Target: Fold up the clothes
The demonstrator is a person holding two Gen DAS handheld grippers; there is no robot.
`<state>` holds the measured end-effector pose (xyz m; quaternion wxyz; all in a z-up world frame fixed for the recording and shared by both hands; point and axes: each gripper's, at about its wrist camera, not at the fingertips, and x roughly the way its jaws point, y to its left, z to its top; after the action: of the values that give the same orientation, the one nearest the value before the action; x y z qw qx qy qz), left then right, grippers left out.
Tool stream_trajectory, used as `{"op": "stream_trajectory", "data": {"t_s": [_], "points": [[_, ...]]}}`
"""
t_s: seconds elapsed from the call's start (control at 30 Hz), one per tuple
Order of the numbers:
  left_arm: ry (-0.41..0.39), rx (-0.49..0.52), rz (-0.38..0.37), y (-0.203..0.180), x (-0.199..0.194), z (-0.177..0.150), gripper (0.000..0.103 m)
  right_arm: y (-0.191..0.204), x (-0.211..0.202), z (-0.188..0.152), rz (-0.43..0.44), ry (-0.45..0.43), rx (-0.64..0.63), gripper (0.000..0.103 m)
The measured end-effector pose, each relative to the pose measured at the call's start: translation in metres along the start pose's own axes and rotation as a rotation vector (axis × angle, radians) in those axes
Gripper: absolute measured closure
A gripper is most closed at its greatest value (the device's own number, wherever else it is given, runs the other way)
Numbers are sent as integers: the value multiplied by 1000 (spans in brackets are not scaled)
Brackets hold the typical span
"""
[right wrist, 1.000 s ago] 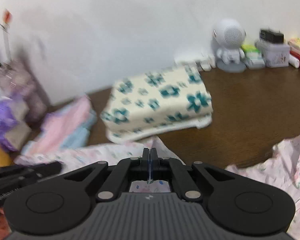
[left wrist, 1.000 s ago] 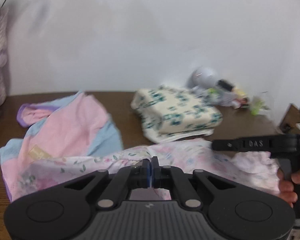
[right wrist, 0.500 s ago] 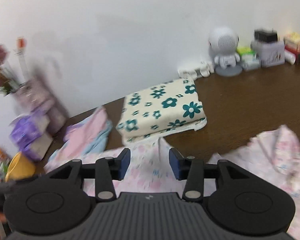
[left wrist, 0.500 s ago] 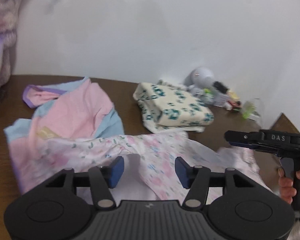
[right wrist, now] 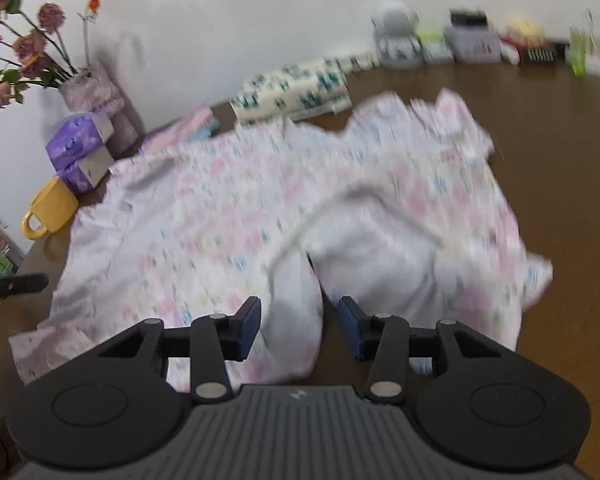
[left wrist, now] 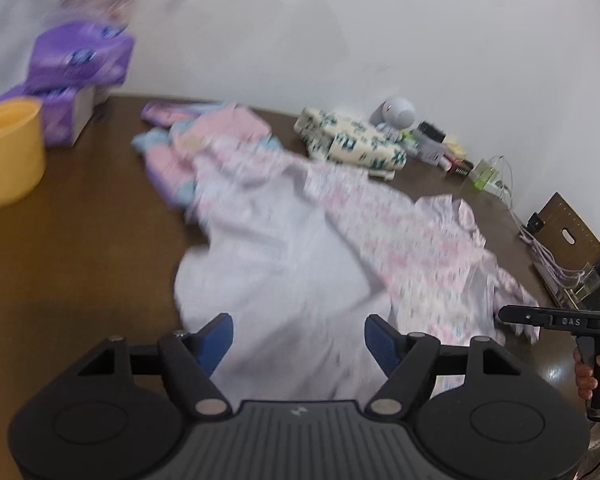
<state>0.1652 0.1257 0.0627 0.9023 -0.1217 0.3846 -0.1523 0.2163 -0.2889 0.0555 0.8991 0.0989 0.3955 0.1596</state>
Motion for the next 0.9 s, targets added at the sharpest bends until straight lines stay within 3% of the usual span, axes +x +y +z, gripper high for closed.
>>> {"op": "stream_trajectory", "data": {"t_s": [0.13, 0.23, 0.3, 0.37, 0.43, 0.6, 0.73, 0.8, 0.9], "points": [[8, -39, 39, 3, -2, -21, 31, -6, 6, -13, 10, 26, 24, 69], [2, -51, 60, 2, 0, -32, 35, -11, 9, -22, 21, 49, 43, 103], [-2, -42, 74, -1, 2, -35, 45, -13, -4, -19, 60, 88, 62, 103], [0, -13, 114, -6, 5, -36, 64, -16, -18, -16, 99, 126, 82, 103], [7, 14, 143, -9, 6, -36, 70, -18, -30, -13, 135, 164, 104, 103], [31, 60, 173, -15, 5, -36, 70, -31, -27, -30, 110, 292, 174, 103], [30, 55, 157, -19, -3, -38, 68, -35, -31, -35, 117, 284, 186, 102], [2, 47, 101, -25, -17, -40, 64, -33, -35, -38, 101, 265, 156, 99], [-38, 121, 31, -44, -40, -50, 52, -23, -54, -39, 79, 184, 73, 95]]}}
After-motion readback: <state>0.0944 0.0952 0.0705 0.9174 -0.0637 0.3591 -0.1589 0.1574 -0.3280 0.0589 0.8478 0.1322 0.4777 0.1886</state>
